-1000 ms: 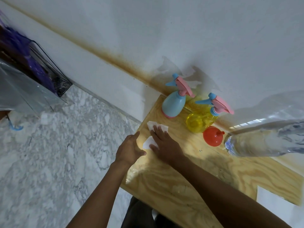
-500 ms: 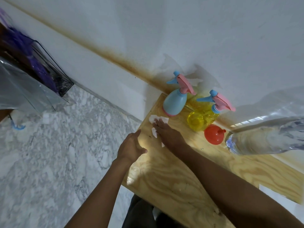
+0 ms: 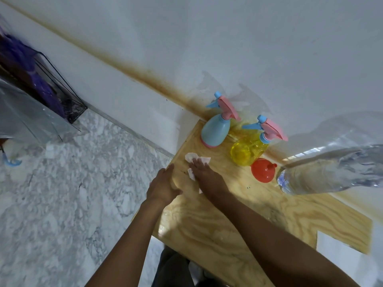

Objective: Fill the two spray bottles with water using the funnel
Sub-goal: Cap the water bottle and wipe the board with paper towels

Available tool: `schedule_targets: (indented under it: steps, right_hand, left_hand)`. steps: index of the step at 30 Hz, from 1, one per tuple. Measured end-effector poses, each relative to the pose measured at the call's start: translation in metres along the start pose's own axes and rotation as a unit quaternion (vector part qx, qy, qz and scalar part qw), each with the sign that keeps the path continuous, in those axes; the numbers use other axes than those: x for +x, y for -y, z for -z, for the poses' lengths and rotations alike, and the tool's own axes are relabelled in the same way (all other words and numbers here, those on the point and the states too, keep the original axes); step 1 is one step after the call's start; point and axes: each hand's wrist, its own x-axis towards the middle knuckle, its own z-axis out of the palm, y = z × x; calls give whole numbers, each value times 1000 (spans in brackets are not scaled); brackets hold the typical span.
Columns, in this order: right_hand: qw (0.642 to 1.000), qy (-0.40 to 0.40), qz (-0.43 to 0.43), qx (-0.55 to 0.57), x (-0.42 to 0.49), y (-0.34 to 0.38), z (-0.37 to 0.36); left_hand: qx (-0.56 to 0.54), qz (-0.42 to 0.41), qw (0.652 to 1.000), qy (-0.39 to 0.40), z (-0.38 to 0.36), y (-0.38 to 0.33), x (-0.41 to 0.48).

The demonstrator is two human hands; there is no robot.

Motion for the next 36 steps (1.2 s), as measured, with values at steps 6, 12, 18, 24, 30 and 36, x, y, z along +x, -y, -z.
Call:
schedule_targets:
  steps: [6, 12, 18, 24, 30, 36]
  right_hand:
    - [999, -11, -47, -22, -18, -9, -2]
    - [998, 22, -1, -63, -47, -12, -6]
    - [981, -94, -79, 148, -80, -28, 27]
    - [915, -216, -140, 311, -157, -59, 55]
    - [890, -276, -178, 315, -248, -105, 71]
    - [865, -337, -212, 307, -343, -157, 82]
  left_hand:
    - [7, 9, 1000, 1, 0, 0, 2]
    - [35, 16, 999, -12, -6, -6, -1]
    - [83, 13, 996, -39, -8, -32, -17]
    - [-127, -65, 990, -19, -31, -86, -57]
    - [-98, -188, 977, -18, -80, -165, -119]
    - [-29, -263, 963, 40, -136, -249, -171]
